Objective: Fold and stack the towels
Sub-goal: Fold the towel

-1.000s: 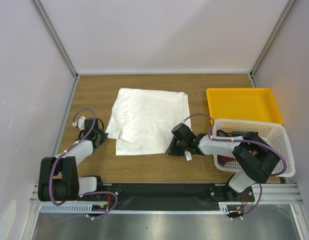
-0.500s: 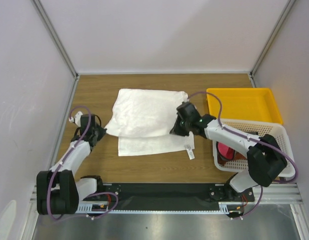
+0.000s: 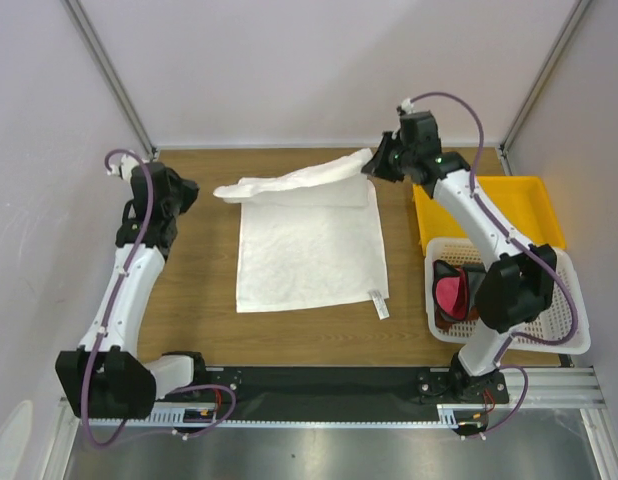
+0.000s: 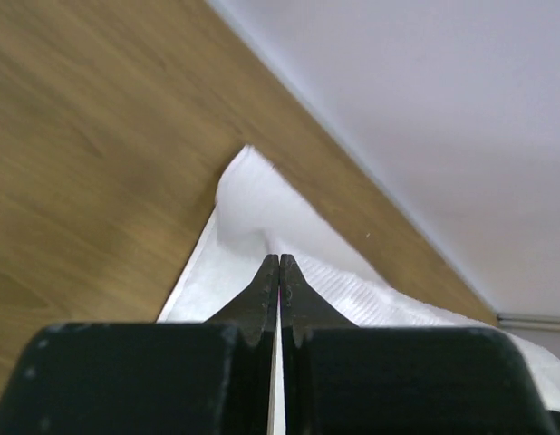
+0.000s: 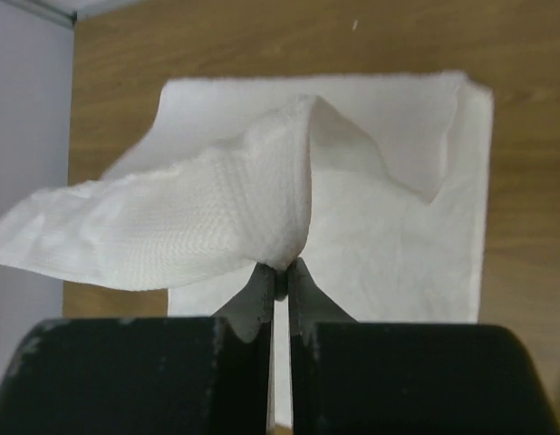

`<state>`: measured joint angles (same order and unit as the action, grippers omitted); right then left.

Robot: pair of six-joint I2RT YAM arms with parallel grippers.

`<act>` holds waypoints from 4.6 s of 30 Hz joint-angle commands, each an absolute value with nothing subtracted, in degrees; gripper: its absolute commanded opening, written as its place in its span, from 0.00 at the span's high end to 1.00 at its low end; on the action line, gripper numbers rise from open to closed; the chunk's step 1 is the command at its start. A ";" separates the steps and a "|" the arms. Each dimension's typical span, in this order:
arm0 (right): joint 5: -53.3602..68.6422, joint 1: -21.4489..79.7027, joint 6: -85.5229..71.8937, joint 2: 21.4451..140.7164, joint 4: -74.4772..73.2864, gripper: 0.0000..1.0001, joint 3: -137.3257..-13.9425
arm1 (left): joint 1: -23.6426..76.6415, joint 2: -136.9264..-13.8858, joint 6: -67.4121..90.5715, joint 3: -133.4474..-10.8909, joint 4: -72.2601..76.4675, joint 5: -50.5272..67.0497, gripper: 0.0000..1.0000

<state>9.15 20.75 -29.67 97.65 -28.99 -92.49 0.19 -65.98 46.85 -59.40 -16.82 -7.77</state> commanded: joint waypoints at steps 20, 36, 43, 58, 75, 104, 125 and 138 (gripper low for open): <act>17.40 12.13 -18.28 116.19 -31.65 1.00 -118.13 | 24.16 -90.15 47.36 -70.49 -5.99 1.85 0.43; 12.40 7.91 -17.41 111.80 -25.23 1.00 -106.00 | 43.24 -109.41 71.88 -69.69 14.94 -10.18 0.30; 12.30 7.03 -17.14 109.95 -23.65 1.00 -102.22 | 46.93 -118.55 76.64 -72.94 22.58 -14.49 0.32; 11.78 6.42 -17.58 109.60 -23.20 1.00 -100.63 | 47.64 -128.58 80.07 -80.33 26.46 -14.94 0.36; 11.43 6.15 -17.84 110.39 -23.38 1.00 -100.72 | 49.39 -129.72 82.70 -82.88 18.81 -17.23 0.38; 10.20 6.06 -17.14 111.80 -24.34 1.00 -101.60 | 45.71 -131.49 82.98 -86.75 14.59 -18.20 1.00; 13.62 6.24 -21.62 108.90 -25.93 1.00 -105.47 | 23.13 -88.34 53.70 -71.10 2.56 -8.26 1.00; 10.73 7.65 -26.45 103.98 -27.33 1.00 -100.99 | 9.23 -93.60 45.09 -82.09 -1.85 8.60 1.00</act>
